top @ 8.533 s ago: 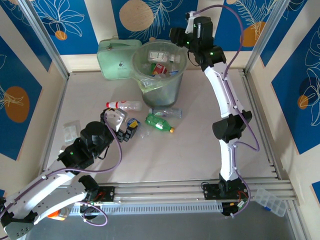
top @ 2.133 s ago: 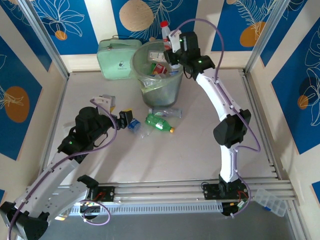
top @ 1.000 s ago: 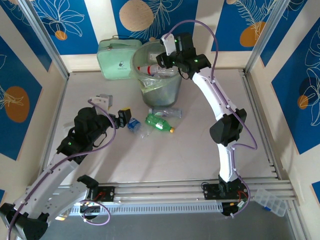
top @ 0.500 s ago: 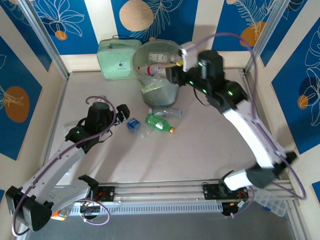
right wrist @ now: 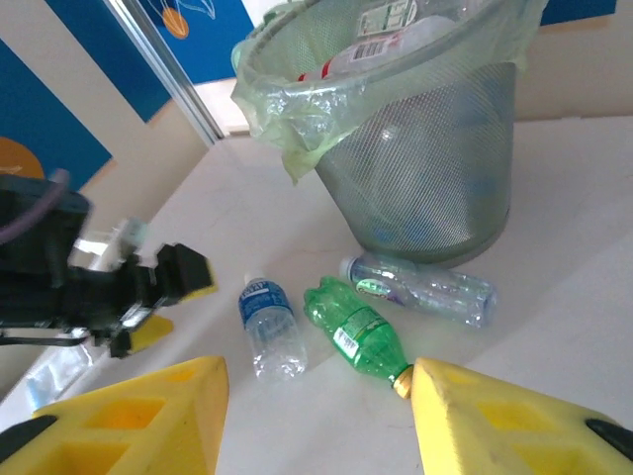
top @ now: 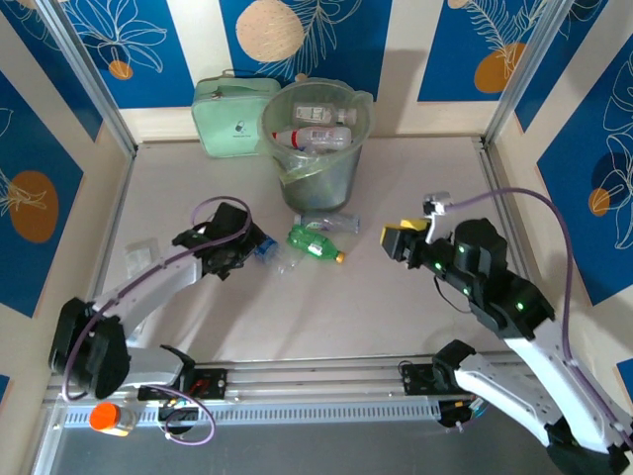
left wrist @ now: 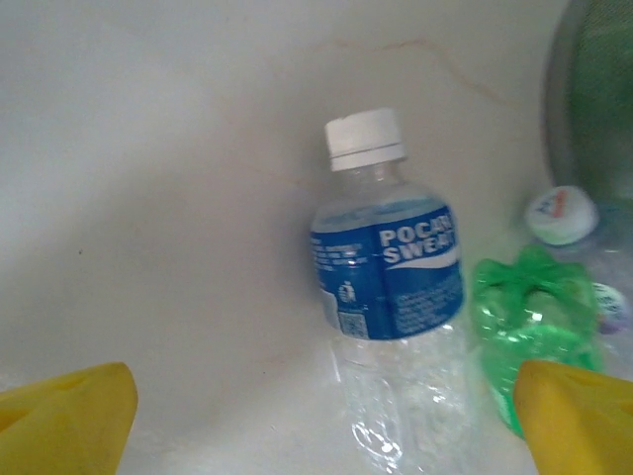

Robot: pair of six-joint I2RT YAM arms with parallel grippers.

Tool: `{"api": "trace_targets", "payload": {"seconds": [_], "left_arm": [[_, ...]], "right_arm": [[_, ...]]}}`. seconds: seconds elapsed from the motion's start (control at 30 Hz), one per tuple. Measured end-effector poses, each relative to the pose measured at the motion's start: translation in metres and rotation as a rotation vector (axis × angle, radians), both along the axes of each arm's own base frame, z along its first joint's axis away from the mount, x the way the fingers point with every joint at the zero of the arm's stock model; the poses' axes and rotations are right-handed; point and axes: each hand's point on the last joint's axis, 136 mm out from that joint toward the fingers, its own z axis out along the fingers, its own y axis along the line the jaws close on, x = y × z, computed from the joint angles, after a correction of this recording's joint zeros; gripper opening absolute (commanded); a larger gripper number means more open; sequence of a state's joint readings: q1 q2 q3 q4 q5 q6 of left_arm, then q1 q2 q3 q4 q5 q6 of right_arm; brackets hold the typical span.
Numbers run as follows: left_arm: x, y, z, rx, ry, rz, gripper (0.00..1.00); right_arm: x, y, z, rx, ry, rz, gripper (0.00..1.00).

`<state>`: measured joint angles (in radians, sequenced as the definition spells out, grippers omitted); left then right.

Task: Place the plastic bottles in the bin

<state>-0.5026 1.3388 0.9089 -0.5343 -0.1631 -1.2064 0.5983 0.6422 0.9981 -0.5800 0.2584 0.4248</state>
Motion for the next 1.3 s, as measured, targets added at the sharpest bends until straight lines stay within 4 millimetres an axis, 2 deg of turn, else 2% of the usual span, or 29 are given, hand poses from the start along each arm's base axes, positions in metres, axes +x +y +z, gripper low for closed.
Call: {"api": "trace_targets", "payload": {"seconds": [0.13, 0.37, 0.5, 0.8, 0.97, 1.13, 1.3], "left_arm": [[0.013, -0.01, -0.014, -0.008, 0.04, 0.02, 0.98], [0.031, -0.024, -0.038, -0.034, 0.09, 0.059, 0.97], [0.035, -0.029, -0.055, -0.041, 0.124, 0.074, 0.94], [0.043, -0.038, -0.076, -0.061, 0.147, 0.083, 0.81], [0.042, -0.038, -0.08, -0.057, 0.16, 0.084, 0.69], [0.045, -0.041, -0.079, -0.069, 0.147, 0.08, 0.62], [0.05, -0.044, -0.075, -0.081, 0.125, 0.07, 0.6]], "right_arm": [[-0.014, -0.013, 0.01, 0.034, -0.031, -0.014, 0.52], [-0.017, -0.017, 0.001, 0.018, -0.004, -0.021, 0.52], [-0.015, -0.016, -0.008, 0.011, 0.017, -0.017, 0.52], [-0.013, -0.012, -0.035, 0.003, 0.084, -0.004, 0.52], [-0.014, -0.011, -0.038, 0.011, 0.097, -0.002, 0.52], [-0.014, -0.011, -0.038, 0.019, 0.103, -0.005, 0.52], [-0.014, -0.011, -0.038, 0.028, 0.111, -0.004, 0.52]]}}
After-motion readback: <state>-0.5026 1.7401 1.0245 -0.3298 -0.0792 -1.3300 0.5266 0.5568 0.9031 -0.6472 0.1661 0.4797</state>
